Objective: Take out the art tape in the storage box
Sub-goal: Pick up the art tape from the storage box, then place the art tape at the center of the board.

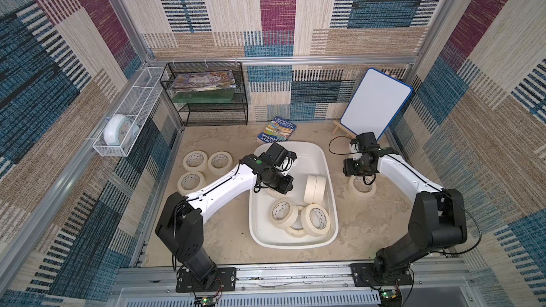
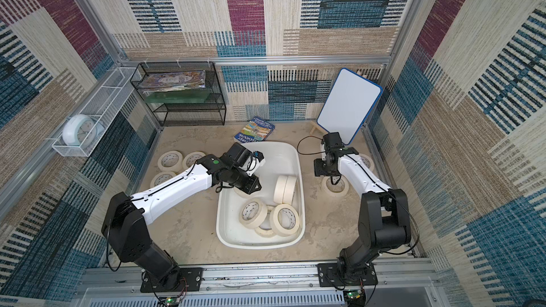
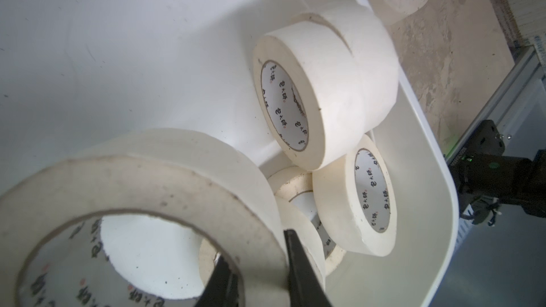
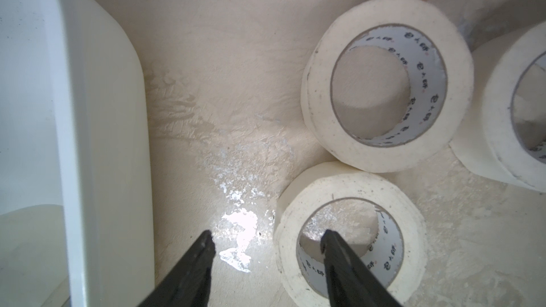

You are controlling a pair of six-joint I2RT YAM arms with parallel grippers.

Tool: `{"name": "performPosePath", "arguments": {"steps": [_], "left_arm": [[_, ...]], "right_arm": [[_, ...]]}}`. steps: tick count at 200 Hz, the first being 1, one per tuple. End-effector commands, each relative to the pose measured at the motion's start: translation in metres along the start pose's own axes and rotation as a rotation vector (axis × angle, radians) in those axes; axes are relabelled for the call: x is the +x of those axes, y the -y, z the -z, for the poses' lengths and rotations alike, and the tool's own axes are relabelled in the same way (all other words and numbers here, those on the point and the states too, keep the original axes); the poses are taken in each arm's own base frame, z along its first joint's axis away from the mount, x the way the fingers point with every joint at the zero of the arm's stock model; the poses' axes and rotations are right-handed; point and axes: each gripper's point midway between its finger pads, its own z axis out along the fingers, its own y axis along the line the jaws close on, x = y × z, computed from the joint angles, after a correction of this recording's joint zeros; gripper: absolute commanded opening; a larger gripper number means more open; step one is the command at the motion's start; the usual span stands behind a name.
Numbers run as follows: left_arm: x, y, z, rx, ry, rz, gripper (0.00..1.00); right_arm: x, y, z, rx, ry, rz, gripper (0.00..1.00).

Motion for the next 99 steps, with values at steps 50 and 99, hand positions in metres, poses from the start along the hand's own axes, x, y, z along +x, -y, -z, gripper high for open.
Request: {"name": "performPosePath", "arguments": {"steps": [50, 99], "left_arm": [[0.004, -0.082, 0.123, -0.290, 0.243, 0.152, 0.00], [0.083, -0.186, 0.123, -0.414, 0.303, 0.527, 0.00]], "right_arm": [[-0.015, -0.044, 0.035, -0.063, 0.071, 0.108, 0.72], [-0.023, -0.066, 0.059, -0.100, 0.128, 0.151, 0.73]]}}
